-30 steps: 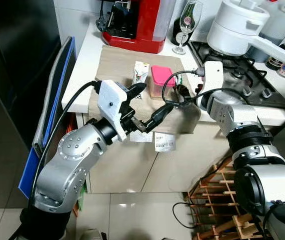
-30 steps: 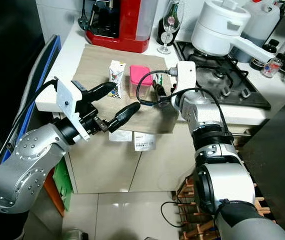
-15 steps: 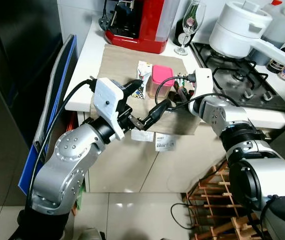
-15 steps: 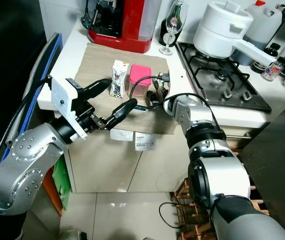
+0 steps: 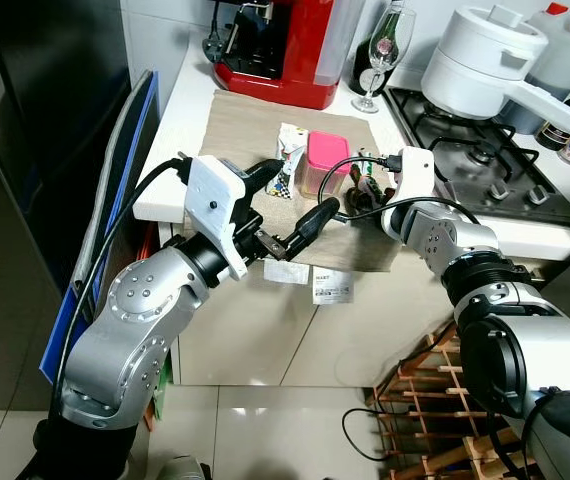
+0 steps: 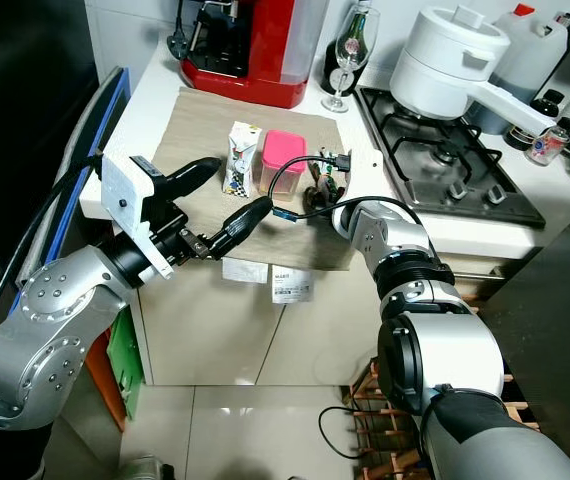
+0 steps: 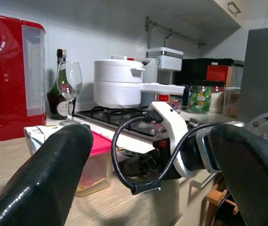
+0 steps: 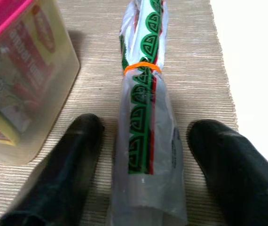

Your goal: Restocking fridge

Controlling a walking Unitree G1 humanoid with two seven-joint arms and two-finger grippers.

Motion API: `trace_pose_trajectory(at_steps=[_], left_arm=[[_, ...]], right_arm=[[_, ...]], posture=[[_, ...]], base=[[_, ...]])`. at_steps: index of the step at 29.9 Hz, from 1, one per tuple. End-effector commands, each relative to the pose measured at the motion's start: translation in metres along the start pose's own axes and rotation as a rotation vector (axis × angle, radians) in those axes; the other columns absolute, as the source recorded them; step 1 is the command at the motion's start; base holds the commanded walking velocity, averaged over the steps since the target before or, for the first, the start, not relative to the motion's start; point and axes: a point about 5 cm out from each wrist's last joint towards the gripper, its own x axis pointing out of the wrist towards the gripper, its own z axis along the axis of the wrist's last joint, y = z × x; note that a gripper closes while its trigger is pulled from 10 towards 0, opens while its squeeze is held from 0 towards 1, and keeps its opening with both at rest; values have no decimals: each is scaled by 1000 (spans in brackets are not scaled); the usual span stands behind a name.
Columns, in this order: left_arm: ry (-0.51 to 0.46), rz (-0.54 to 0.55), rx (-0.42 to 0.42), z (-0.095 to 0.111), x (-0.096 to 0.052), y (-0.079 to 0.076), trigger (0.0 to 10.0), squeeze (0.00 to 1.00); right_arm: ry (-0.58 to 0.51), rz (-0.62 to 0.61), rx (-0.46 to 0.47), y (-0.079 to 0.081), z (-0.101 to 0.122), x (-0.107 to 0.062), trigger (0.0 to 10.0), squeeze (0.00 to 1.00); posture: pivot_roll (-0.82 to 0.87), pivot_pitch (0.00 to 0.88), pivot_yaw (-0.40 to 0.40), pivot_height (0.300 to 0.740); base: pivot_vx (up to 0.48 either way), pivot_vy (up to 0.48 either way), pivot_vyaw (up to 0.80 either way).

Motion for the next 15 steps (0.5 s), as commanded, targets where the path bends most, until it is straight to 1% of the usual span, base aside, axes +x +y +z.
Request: trace_pose_trajectory(at_steps=[1,3,4,6,7,9,13,15], left_arm=[[22,2,8,-6,0,-3,10000,0],[31,15,11,-8,-1,-2,10000,0],[41,66,-11,-9,-2,1,10000,0],[50,83,-20,-11,-5,3,10000,0],[58,76,-23,-13,-6,2,10000,0],[62,73,-25,-14,-7,2,10000,0],[68,54,-18,-16,-3,4,10000,0],[58,38,-12,-14,2,5,10000,0]], right_arm=[[55,-32,41,-10,-20,0,0,0],[56,-36,46,-10,-22,0,0,0],[60,-25,50,-6,-26,1,0,0],[59,-7,37,-1,-29,2,0,0],[56,9,21,4,-29,3,0,0],[55,13,20,6,-30,3,0,0],[38,15,48,9,-27,4,0,0],[16,24,75,11,-21,4,0,0]], posture=[[42,0,-142,740],[42,0,-142,740],[63,0,-148,740],[66,0,-142,740],[61,0,-134,740],[60,0,-132,740],[43,0,-115,740],[29,0,-101,740]], base=[[0,0,0],[0,0,0],[0,0,0],[0,0,0],[0,0,0],[0,0,0],[0,0,0],[0,0,0]])
